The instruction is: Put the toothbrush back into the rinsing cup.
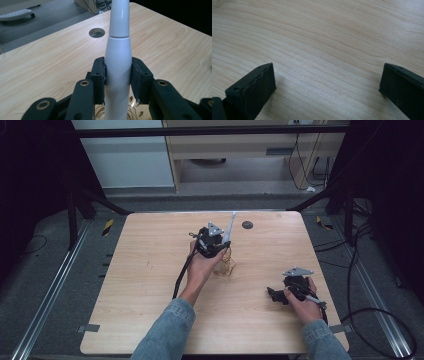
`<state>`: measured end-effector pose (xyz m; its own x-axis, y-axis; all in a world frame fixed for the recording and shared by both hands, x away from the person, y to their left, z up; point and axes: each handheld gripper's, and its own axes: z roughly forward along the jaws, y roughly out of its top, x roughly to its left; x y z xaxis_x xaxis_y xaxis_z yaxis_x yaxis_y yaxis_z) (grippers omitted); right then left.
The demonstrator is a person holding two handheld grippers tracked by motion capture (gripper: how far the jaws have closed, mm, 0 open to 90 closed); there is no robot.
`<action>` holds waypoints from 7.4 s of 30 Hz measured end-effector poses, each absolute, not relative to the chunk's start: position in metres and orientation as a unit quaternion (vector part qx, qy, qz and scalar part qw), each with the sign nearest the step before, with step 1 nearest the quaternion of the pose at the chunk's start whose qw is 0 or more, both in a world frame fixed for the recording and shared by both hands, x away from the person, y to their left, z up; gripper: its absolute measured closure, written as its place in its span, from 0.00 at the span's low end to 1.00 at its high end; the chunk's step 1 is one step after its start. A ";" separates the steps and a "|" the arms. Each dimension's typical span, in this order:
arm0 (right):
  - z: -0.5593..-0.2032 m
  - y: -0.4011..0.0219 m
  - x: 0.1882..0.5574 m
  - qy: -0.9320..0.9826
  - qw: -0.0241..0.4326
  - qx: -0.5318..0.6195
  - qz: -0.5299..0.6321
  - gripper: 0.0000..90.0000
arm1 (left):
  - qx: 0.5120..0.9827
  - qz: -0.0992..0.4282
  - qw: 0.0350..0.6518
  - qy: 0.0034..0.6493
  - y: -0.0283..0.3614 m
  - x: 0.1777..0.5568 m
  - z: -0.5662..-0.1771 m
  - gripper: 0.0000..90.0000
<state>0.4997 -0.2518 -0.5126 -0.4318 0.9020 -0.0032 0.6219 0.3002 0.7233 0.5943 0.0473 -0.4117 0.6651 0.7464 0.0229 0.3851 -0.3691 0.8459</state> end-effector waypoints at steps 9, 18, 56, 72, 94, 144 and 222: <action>-0.513 -0.252 0.500 0.778 0.211 0.490 0.332 0.00 | 0.804 0.207 0.433 0.352 0.047 0.594 -0.413 0.74; -0.513 -0.252 0.500 0.778 0.211 0.490 0.332 0.00 | 0.807 0.205 0.428 0.352 0.046 0.594 -0.415 0.74; -0.513 -0.252 0.500 0.778 0.211 0.490 0.332 0.00 | 0.807 0.205 0.429 0.352 0.044 0.594 -0.414 0.72; -0.513 -0.252 0.500 0.778 0.211 0.490 0.332 0.00 | 0.806 0.233 0.426 0.337 0.049 0.585 -0.404 0.64; -0.513 -0.252 0.500 0.778 0.211 0.490 0.332 0.00 | 0.811 0.220 0.438 0.320 0.060 0.567 -0.394 0.33; -0.513 -0.251 0.499 0.777 0.212 0.491 0.332 0.00 | 0.840 0.178 0.386 0.337 0.131 0.533 -0.430 0.08; -0.513 -0.251 0.500 0.777 0.212 0.491 0.332 0.00 | 0.812 0.180 0.292 0.473 0.245 0.564 -0.498 0.06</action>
<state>0.4995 -0.2515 -0.5127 -0.4280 0.9038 -0.0029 0.6229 0.2973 0.7236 0.5645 0.2454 -0.4979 0.4876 0.8729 0.0168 0.6623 -0.3824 0.6442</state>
